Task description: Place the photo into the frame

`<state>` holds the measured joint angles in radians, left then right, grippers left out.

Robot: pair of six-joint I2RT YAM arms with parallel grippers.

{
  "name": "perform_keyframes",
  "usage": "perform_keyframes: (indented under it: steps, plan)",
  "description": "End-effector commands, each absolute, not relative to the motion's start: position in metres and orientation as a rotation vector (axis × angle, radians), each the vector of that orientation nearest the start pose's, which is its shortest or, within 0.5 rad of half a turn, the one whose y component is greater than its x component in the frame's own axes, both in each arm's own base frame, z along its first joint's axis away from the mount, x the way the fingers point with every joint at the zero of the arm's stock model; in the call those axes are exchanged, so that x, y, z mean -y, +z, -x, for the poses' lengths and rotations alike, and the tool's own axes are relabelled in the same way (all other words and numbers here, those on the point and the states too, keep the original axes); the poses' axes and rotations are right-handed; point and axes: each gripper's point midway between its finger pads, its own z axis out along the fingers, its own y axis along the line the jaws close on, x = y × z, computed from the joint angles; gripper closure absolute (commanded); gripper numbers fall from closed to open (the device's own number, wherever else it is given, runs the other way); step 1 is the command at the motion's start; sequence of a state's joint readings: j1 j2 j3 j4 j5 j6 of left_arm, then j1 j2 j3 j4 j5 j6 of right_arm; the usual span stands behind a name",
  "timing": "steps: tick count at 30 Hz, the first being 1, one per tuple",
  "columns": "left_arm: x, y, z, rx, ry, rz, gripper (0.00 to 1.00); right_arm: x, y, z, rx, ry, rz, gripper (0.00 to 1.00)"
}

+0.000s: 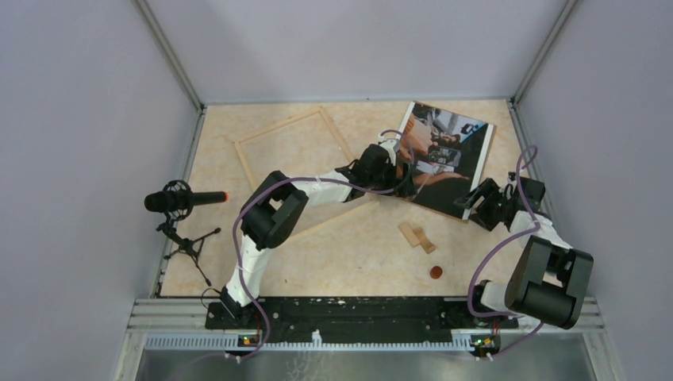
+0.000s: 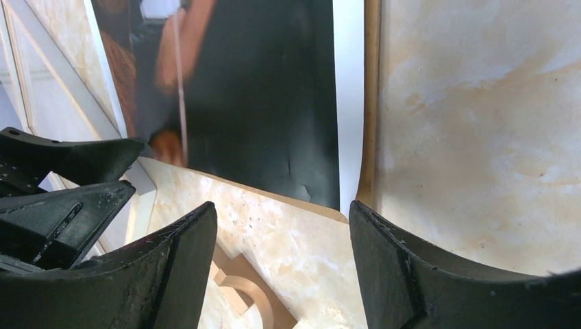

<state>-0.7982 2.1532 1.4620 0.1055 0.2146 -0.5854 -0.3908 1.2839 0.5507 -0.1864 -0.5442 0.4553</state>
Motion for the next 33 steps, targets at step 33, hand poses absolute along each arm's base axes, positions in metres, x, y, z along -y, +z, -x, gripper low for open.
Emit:
perform_keyframes:
  steps: [33]
  plan:
    - [0.444, 0.047, -0.358, -2.328, -0.956, -0.377, 0.01, -0.006, 0.064, -0.316, -2.068, 0.878, -0.812, 0.35]
